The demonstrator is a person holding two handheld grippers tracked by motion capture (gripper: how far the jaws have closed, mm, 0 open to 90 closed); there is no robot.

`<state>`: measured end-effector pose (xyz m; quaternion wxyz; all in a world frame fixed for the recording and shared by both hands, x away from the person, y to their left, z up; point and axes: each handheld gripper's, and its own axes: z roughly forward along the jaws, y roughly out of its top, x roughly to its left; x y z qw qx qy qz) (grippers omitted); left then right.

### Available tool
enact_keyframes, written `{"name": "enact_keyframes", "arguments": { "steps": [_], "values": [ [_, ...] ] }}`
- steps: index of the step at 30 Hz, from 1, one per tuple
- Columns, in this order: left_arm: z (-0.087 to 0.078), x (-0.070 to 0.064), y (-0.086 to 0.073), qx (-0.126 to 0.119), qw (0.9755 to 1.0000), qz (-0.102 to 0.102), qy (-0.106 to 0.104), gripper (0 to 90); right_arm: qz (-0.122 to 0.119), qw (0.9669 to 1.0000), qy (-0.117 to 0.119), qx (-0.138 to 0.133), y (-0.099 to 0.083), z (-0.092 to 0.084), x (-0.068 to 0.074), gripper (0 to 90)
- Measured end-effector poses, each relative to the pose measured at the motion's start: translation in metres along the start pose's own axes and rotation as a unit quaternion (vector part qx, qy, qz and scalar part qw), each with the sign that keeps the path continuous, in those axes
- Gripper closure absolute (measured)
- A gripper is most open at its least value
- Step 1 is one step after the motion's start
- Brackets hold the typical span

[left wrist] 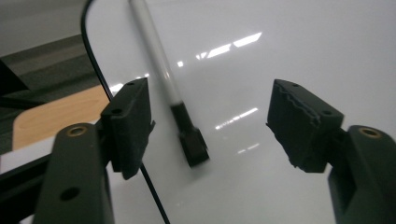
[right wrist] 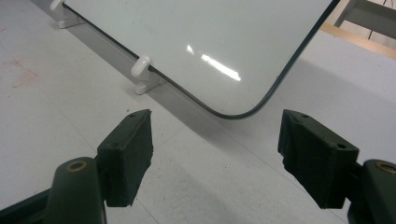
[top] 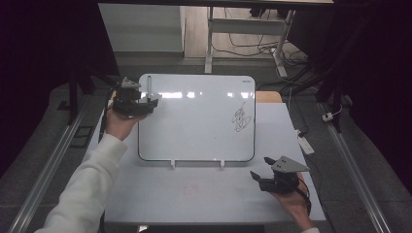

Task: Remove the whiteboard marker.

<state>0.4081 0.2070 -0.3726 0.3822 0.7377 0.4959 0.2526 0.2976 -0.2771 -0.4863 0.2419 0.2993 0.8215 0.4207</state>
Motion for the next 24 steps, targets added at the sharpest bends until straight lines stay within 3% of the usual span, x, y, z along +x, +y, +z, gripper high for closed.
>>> {"name": "enact_keyframes", "arguments": {
  "steps": [6, 10, 18, 24],
  "values": [
    [0.01, 0.007, 0.019, -0.002, 0.9997, 0.001, 0.023, 40.8, 0.001, 1.0, -0.002, 0.001, 0.0, 0.0, 0.0, 26.4],
    [0.019, 0.012, 0.03, -0.004, 0.9991, -0.011, 0.041, 46.2, 0.003, 1.0, -0.005, 0.002, -0.001, 0.0, -0.001, 26.7],
    [0.031, 0.016, 0.037, -0.004, 0.998, -0.022, 0.059, 57.8, 0.008, 0.9999, -0.011, 0.002, -0.002, -0.002, -0.002, 26.9],
    [0.038, 0.015, 0.038, 0.005, 0.9972, -0.016, 0.073, 63.8, 0.01, 0.9998, -0.015, 0.003, -0.003, -0.002, -0.002, 26.9]
  ]
}}
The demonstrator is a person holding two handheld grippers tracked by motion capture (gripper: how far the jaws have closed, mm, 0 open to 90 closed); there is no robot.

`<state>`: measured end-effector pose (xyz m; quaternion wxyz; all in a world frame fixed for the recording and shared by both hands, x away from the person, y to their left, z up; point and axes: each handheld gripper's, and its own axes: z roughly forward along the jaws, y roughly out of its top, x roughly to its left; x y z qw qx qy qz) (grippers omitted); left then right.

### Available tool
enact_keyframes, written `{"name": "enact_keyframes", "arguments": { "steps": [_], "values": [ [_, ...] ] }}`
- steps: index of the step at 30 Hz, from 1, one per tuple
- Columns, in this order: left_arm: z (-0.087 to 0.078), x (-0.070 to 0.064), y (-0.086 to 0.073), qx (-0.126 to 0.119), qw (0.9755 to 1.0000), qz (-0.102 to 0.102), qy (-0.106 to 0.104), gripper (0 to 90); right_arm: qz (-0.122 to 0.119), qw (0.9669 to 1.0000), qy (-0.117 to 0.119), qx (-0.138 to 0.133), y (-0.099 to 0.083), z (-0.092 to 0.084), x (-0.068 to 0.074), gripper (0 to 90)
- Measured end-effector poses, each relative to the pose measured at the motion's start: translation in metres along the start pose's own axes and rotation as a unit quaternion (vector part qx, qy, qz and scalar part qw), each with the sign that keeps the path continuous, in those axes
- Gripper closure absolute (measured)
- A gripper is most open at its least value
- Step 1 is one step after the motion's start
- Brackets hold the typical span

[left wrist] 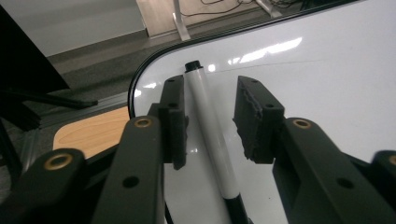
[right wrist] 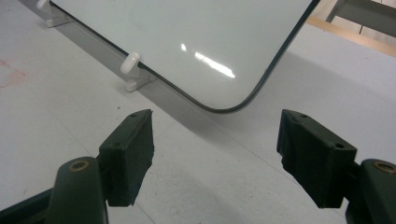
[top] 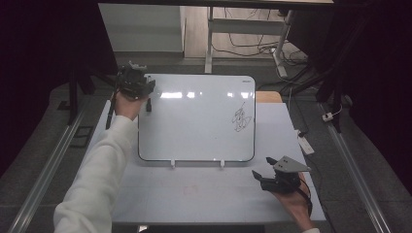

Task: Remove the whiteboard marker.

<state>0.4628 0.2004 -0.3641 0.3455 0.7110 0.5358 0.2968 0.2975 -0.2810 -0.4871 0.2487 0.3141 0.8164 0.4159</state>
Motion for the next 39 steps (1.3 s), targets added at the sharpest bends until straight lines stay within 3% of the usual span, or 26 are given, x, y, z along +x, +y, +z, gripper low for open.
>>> {"name": "enact_keyframes", "arguments": {
  "steps": [6, 13, 20, 27, 32, 35, 39],
  "values": [
    [0.003, -0.003, 0.001, -0.002, 0.9999, 0.003, 0.016, 74.3, -0.002, 1.0, -0.004, 0.001, 0.0, 0.001, 0.001, 27.0],
    [0.004, -0.009, 0.002, -0.006, 0.9998, 0.001, 0.018, 81.0, -0.003, 1.0, -0.007, 0.001, 0.001, 0.0, 0.001, 27.0],
    [-0.004, -0.008, 0.002, -0.015, 0.9998, 0.007, 0.014, 81.3, -0.001, 0.9999, -0.012, -0.001, 0.0, -0.002, 0.0, 27.1],
    [-0.029, -0.003, 0.0, -0.032, 0.9992, 0.02, -0.015, 81.4, -0.001, 0.9999, -0.014, -0.003, 0.0, -0.002, -0.001, 27.2],
    [-0.049, -0.006, -0.006, -0.047, 0.9972, 0.036, -0.045, 81.3, -0.002, 0.9999, -0.014, -0.002, 0.0, -0.001, 0.0, 27.3],
    [-0.06, -0.014, -0.013, -0.059, 0.9944, 0.047, -0.074, 81.3, -0.002, 1.0, -0.008, -0.003, 0.0, 0.0, 0.001, 27.4],
    [-0.071, -0.033, -0.026, -0.065, 0.9888, 0.072, -0.114, 81.3, -0.003, 1.0, -0.004, -0.007, 0.001, 0.001, 0.004, 26.6]
  ]
}}
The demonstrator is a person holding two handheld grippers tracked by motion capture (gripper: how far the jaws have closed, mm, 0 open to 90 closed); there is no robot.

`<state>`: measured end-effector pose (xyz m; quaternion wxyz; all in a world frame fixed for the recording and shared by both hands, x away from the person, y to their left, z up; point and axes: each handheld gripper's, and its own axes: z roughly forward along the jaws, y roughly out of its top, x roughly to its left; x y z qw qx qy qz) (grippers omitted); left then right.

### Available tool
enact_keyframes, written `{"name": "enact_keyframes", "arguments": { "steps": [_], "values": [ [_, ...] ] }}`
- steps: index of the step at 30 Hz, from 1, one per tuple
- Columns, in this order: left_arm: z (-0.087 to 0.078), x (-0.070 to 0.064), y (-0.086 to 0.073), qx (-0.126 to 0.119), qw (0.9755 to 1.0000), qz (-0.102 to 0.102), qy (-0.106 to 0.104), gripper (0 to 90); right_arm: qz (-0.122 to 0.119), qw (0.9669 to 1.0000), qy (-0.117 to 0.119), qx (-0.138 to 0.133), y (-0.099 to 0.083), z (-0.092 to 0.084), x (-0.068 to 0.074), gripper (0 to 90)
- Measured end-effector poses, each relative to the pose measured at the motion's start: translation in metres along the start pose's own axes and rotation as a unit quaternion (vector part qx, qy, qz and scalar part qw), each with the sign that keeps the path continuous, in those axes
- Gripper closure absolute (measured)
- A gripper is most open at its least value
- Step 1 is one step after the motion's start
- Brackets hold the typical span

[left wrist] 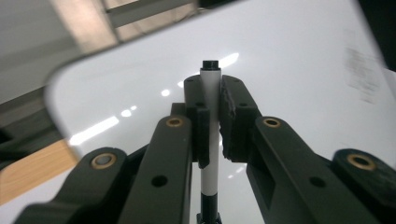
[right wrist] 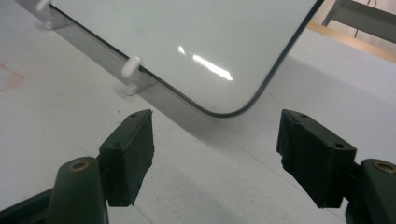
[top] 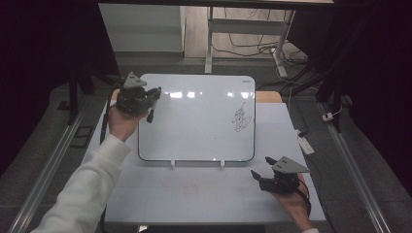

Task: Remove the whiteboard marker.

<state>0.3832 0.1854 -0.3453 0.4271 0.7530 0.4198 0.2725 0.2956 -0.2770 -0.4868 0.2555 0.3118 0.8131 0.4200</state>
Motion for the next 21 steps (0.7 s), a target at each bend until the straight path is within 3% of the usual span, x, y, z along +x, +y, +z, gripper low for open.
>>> {"name": "enact_keyframes", "arguments": {
  "steps": [6, 11, 12, 13, 15, 21],
  "values": [
    [-0.007, -0.04, -0.018, -0.006, 0.9975, 0.034, -0.062, 81.2, 0.004, 0.9998, 0.009, -0.016, 0.0, 0.001, 0.005, 27.5],
    [-0.007, -0.07, -0.03, -0.014, 0.9932, 0.049, -0.105, 81.2, 0.022, 0.9986, 0.043, -0.022, 0.006, 0.004, 0.009, 28.7],
    [-0.006, -0.076, -0.032, -0.014, 0.9924, 0.053, -0.11, 81.2, 0.031, 0.9974, 0.061, -0.024, 0.012, 0.006, 0.013, 29.5],
    [-0.005, -0.082, -0.035, -0.013, 0.9915, 0.057, -0.117, 81.2, 0.031, 0.9974, 0.061, -0.024, 0.012, 0.006, 0.013, 29.5],
    [-0.001, -0.094, -0.039, -0.015, 0.9896, 0.061, -0.129, 81.2, 0.037, 0.9951, 0.089, -0.022, 0.022, 0.01, 0.022, 30.6],
    [0.017, -0.13, -0.049, -0.013, 0.9835, 0.072, -0.165, 81.2, 0.038, 0.9917, 0.121, -0.022, 0.041, 0.02, 0.041, 30.9]
  ]
}}
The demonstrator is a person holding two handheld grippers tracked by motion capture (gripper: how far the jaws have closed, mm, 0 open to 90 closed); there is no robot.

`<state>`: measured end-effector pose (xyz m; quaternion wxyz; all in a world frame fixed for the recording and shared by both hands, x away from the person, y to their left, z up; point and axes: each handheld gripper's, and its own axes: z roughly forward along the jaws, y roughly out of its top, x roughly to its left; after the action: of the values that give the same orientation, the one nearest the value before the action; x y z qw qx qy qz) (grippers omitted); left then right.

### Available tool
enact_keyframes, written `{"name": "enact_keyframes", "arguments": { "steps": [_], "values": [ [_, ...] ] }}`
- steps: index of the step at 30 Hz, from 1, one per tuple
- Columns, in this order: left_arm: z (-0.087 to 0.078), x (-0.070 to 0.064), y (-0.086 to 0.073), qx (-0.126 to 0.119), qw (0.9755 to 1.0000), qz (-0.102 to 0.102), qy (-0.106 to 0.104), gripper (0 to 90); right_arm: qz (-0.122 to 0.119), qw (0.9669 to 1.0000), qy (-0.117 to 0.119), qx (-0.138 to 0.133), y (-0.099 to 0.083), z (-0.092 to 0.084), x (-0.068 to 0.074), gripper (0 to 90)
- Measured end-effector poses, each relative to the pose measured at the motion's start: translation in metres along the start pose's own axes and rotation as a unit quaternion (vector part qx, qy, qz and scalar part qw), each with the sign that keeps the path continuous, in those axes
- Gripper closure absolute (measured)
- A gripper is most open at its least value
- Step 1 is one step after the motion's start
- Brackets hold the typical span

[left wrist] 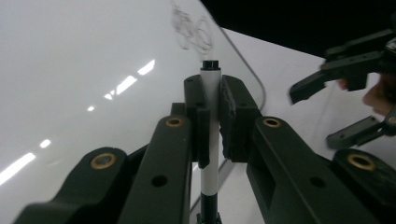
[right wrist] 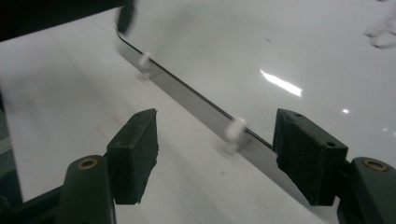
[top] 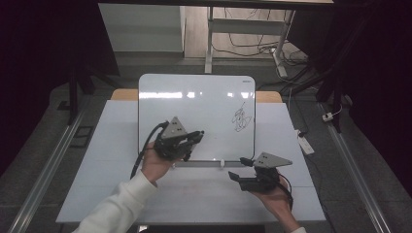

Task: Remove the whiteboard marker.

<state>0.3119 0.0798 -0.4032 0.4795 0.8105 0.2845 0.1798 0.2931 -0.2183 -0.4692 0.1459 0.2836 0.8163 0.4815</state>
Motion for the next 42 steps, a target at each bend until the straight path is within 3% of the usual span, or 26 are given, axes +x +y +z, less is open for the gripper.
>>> {"name": "enact_keyframes", "arguments": {
  "steps": [3, 7, 13, 20, 26, 29, 35, 40, 41, 42],
  "values": [
    [0.014, -0.011, -0.001, 0.0, 0.9999, 0.001, -0.015, 81.2, 0.003, 0.9998, 0.018, 0.004, 0.009, 0.011, 0.01, 31.8],
    [0.029, -0.022, 0.0, -0.002, 0.9994, -0.004, -0.033, 81.2, 0.004, 0.9998, 0.018, 0.007, 0.013, 0.02, 0.016, 33.3],
    [0.047, -0.036, 0.005, -0.005, 0.9985, -0.007, -0.055, 81.2, 0.013, 0.9997, 0.019, 0.01, 0.016, 0.025, 0.018, 37.8],
    [0.063, -0.051, 0.01, -0.003, 0.9979, 0.003, -0.065, 81.1, 0.047, 0.9984, 0.023, 0.023, 0.017, 0.029, 0.015, 47.4],
    [0.07, -0.06, 0.015, -0.005, 0.9979, 0.012, -0.064, 81.1, 0.068, 0.9969, 0.017, 0.035, 0.015, 0.029, 0.011, 60.0],
    [0.07, -0.062, 0.016, -0.007, 0.9978, 0.015, -0.064, 81.1, 0.085, 0.9952, 0.014, 0.046, 0.014, 0.029, 0.008, 71.8],
    [0.072, -0.065, 0.017, -0.007, 0.9978, 0.017, -0.063, 81.0, 0.104, 0.993, 0.004, 0.056, 0.012, 0.027, 0.002, 76.5],
    [0.07, -0.064, 0.017, -0.012, 0.9969, 0.01, -0.077, 78.6, 0.096, 0.9937, -0.002, 0.057, 0.012, 0.026, 0.002, 77.2],
    [0.069, -0.063, 0.017, -0.013, 0.9966, 0.005, -0.081, 67.5, 0.089, 0.9944, -0.003, 0.057, 0.012, 0.025, 0.002, 77.3],
    [0.066, -0.061, 0.017, -0.013, 0.9963, 0.003, -0.084, 67.5, 0.089, 0.9944, -0.003, 0.057, 0.012, 0.025, 0.002, 77.3]
  ]
}}
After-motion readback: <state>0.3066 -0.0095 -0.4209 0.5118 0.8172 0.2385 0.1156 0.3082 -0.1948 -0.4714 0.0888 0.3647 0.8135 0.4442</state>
